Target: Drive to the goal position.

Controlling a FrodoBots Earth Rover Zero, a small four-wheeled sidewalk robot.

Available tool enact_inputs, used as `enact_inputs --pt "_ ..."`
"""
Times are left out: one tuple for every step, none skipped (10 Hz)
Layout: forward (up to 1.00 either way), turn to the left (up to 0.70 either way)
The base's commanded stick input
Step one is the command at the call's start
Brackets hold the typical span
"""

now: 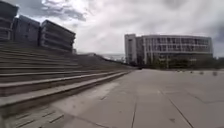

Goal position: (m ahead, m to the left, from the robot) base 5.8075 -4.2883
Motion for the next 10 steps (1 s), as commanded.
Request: enact_inputs --pt "0.0 -0.7" --pt "0.0 -0.7" --pt "0.0 -0.7" --pt "0.0 -0.7" --pt "0.0 -0.7" --pt "0.0 -0.7" --pt "0.0 -0.7" --pt "0.0 -0.7" --pt "0.0 -0.7" --pt "0.0 -0.7"
